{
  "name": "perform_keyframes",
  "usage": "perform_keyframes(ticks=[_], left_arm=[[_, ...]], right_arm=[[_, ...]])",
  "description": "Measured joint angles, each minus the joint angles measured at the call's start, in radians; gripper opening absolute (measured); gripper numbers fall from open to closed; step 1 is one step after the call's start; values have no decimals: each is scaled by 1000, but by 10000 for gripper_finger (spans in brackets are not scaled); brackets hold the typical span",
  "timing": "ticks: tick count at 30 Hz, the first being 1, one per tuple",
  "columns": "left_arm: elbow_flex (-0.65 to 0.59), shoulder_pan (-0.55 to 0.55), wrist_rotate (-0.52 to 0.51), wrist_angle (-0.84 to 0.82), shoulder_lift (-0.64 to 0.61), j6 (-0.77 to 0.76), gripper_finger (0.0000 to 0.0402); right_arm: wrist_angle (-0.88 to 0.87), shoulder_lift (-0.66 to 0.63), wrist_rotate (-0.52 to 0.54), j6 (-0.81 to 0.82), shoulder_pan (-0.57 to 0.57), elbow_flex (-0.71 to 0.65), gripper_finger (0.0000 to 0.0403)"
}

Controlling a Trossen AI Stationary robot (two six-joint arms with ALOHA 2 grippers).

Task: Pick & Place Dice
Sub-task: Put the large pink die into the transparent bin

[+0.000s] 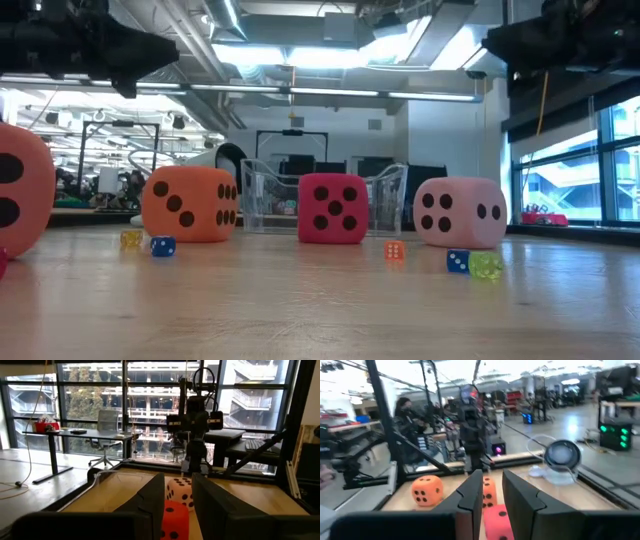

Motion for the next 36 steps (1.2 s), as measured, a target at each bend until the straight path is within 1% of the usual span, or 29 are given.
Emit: perform_keyframes(ticks=[4, 6, 10, 13, 19, 23, 26, 29, 33, 36], left_arm=[[33, 0, -8, -1, 59, 2, 91], [46, 0, -24, 1, 84, 2, 90], [55, 0, -73, 7, 115, 5, 91], [55, 0, -77, 8, 119, 5, 89], [57, 0, -77, 26, 119, 5, 88], [57, 0, -77, 26, 119, 5, 88], [57, 0, -79, 27, 119, 5, 88], [57, 0, -83, 29, 119, 5, 88], [57, 0, -114, 29, 119, 5, 87], [57, 0, -130, 29, 119, 5, 86]], right_arm=[[1, 67, 85, 40, 0, 0, 74], [-6, 104, 110, 55, 0, 0, 74], [-2, 170, 82, 75, 0, 0, 86], [-4, 206, 53, 77, 2, 0, 113], [-46, 256, 45, 53, 2, 1, 194], [-136, 289, -32, 15, 2, 1, 241], [-173, 311, -71, 14, 2, 1, 261], [-187, 327, -76, 14, 2, 1, 270], [-219, 353, -70, 17, 2, 1, 272], [-249, 376, -24, 25, 2, 1, 272]])
